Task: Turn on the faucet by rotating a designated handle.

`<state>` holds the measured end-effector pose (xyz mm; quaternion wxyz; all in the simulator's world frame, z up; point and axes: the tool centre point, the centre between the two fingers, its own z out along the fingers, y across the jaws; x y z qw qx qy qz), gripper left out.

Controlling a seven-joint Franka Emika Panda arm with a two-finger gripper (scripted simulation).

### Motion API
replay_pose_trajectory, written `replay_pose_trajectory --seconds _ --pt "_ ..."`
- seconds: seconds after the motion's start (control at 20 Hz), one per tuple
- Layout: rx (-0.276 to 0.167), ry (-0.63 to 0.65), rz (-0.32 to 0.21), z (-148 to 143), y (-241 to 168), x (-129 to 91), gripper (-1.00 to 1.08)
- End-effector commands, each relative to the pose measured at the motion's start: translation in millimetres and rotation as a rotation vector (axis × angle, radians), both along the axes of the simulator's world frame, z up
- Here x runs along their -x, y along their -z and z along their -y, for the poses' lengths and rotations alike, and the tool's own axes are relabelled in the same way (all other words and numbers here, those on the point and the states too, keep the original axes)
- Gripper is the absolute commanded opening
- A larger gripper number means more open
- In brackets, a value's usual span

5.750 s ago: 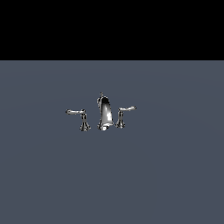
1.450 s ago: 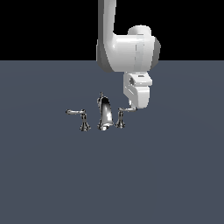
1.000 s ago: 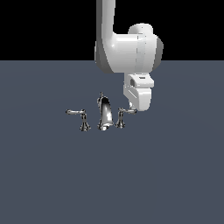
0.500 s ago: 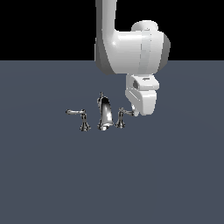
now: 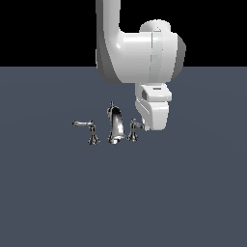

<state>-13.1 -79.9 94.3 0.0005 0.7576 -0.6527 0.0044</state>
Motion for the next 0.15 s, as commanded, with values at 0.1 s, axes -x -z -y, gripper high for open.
replay_pose_trajectory --seconds 0.1 --pt "-0.006 -0.026 -0.006 -28.7 0.2 9.8 -1.0"
